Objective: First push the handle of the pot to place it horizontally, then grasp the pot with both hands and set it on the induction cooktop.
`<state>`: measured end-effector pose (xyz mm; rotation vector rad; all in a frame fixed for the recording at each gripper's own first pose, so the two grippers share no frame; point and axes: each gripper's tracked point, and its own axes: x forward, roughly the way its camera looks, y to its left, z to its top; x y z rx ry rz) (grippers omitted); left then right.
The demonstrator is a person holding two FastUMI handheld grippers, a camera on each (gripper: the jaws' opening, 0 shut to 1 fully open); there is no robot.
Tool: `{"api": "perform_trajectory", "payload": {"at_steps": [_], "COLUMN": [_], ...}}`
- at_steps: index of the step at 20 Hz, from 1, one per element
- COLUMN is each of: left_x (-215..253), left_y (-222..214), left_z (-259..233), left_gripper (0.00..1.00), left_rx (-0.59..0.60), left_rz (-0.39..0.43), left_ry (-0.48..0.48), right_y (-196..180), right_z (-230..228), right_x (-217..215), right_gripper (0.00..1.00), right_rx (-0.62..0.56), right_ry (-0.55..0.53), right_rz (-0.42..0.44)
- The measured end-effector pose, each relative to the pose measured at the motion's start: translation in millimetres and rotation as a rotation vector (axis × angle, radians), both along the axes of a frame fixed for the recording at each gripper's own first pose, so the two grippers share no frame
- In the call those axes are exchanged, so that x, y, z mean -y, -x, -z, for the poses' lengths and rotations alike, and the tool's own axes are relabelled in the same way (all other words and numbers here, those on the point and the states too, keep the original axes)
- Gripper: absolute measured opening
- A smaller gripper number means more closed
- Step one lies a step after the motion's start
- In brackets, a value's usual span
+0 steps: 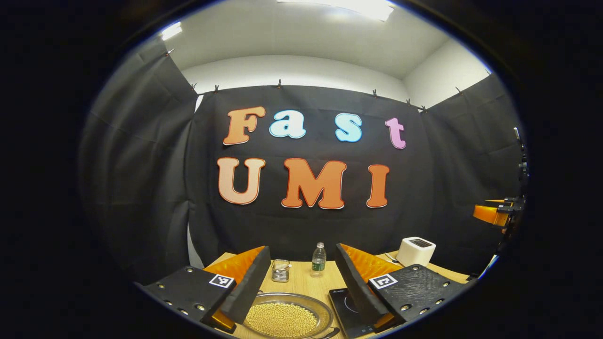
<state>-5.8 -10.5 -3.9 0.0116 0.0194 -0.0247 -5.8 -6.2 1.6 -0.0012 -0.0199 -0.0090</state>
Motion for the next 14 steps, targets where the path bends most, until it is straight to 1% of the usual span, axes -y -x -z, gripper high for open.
{"api": "perform_trajectory", "payload": {"at_steps": [3, 5, 7, 8, 9, 11, 12, 13, 14], "left_x": [-4, -5, -5, -4, -2, 5, 7, 7, 7], "left_y": [1, 0, 0, 0, 0, -1, -1, -2, -1], "left_z": [0, 0, 3, 6, 9, 16, 18, 21, 23], "left_gripper": [0.88, 0.89, 0.91, 0.95, 0.92, 0.76, 0.76, 0.59, 0.53], "left_rx": [-0.001, 0.005, 0.011, 0.01, 0.003, -0.015, -0.019, -0.023, -0.026], "left_rz": [-0.008, -0.011, -0.019, -0.015, -0.009, 0.017, 0.028, 0.035, 0.042], "left_ry": [0.006, -0.012, -0.041, -0.049, -0.045, -0.021, -0.013, -0.017, -0.032], "right_y": [0, 1, 1, 1, 1, -1, -2, -3, -3], "right_z": [3, 7, 11, 11, 13, 13, 12, 13, 14], "right_x": [0, 0, 1, 1, 0, 0, 0, -1, -2], "right_gripper": [0.96, 0.96, 0.96, 0.96, 0.96, 0.96, 0.96, 0.96, 1.0], "right_rx": [-0.004, -0.011, -0.017, -0.019, -0.021, -0.021, -0.018, -0.018, -0.02], "right_ry": [-0.005, -0.001, -0.001, -0.006, -0.011, -0.02, -0.022, -0.022, -0.02], "right_rz": [-0.001, -0.003, -0.007, -0.01, -0.014, -0.017, -0.016, -0.017, -0.019]}}
